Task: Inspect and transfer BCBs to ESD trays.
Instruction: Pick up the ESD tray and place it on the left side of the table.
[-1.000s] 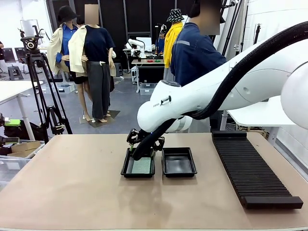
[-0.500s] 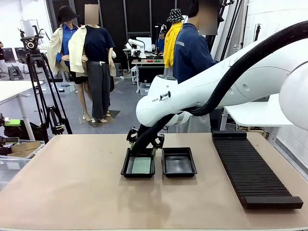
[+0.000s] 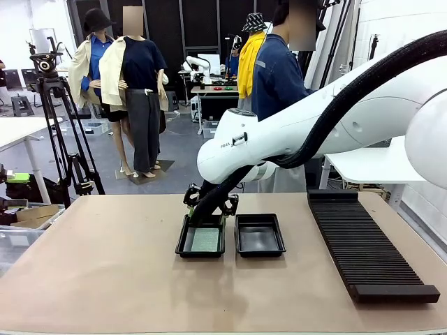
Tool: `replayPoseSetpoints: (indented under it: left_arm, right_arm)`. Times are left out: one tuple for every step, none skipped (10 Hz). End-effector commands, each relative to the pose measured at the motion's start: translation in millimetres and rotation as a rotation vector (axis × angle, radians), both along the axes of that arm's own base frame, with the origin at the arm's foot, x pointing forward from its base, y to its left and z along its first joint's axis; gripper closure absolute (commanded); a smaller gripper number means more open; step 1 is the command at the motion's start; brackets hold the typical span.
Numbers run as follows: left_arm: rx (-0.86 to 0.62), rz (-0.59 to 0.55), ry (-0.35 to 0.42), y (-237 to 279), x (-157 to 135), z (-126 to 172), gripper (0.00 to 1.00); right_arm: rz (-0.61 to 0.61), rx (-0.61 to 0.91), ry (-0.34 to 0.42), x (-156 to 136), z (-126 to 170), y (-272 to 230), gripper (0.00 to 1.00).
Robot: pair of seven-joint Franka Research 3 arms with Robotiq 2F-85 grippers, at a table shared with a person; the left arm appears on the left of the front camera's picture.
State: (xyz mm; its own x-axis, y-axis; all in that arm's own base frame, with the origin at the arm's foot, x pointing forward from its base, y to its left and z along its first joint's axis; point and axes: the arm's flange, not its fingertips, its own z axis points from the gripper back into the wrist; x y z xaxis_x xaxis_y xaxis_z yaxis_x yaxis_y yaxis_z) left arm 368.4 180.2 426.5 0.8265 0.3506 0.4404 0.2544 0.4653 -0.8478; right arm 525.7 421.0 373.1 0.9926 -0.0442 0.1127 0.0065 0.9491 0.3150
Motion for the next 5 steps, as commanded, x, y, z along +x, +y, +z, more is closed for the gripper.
replayPoseSetpoints:
  left_arm:
    - [-0.021, 0.002, -0.009, 0.4, -0.9, 1.9, 0.0]
    - [-0.021, 0.002, -0.009, 0.4, -0.9, 1.9, 0.0]
    - [-0.021, 0.002, -0.009, 0.4, -0.9, 1.9, 0.0]
    - [-0.021, 0.002, -0.009, 0.4, -0.9, 1.9, 0.0]
    - [-0.021, 0.002, -0.009, 0.4, -0.9, 1.9, 0.0]
  right_arm:
    - [0.001, 0.014, -0.011, -1.2, -3.4, -2.1, 0.0]
    - [0.001, 0.014, -0.011, -1.2, -3.4, -2.1, 0.0]
    - [0.001, 0.014, -0.011, -1.2, -3.4, -2.1, 0.0]
    - [0.001, 0.014, -0.011, -1.2, -3.4, -2.1, 0.0]
    - [0.001, 0.014, -0.011, -1.2, -3.4, -2.1, 0.0]
